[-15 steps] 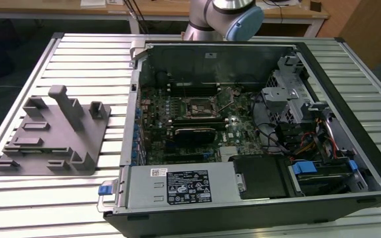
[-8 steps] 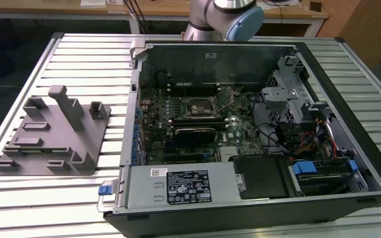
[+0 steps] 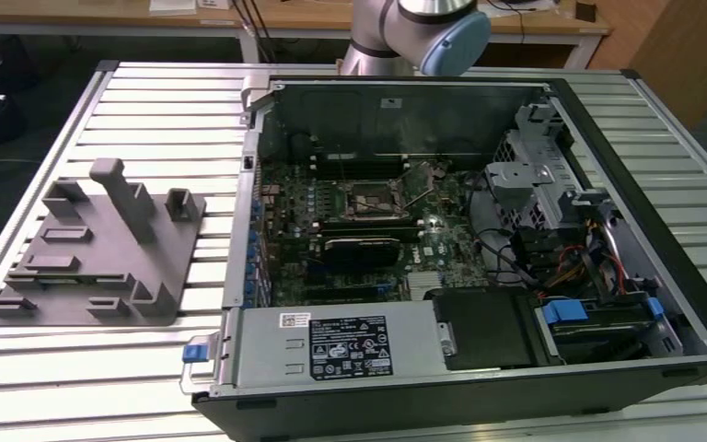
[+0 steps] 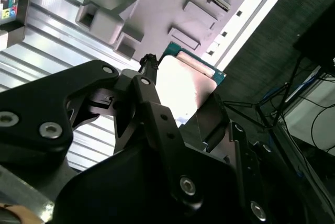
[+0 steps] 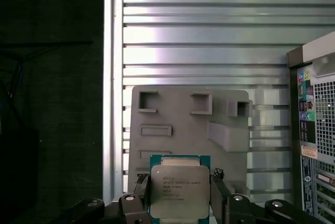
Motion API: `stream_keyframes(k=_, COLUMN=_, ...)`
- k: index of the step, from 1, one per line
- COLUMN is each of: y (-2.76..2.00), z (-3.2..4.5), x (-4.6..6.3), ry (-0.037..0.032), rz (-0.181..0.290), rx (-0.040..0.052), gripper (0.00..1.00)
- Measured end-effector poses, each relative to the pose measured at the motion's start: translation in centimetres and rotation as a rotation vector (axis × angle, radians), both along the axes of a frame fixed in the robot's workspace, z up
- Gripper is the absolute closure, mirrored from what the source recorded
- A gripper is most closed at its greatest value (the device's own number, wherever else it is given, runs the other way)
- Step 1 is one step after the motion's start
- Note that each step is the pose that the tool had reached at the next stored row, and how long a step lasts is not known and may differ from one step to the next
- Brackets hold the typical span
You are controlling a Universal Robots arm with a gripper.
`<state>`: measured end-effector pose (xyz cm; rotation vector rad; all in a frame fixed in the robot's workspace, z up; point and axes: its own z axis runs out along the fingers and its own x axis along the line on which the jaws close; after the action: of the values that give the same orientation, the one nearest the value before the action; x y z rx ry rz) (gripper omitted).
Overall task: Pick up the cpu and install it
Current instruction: 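Pick up the cpu and move it towards the insertion slot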
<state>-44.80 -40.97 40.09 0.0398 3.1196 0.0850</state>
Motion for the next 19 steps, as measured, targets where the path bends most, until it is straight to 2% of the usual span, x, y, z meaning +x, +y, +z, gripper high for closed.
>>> stream_keyframes(k=19, y=0.0, z=0.0, x=3.9, ry=0.0, rz=0.0, rx=0.0, gripper=0.45)
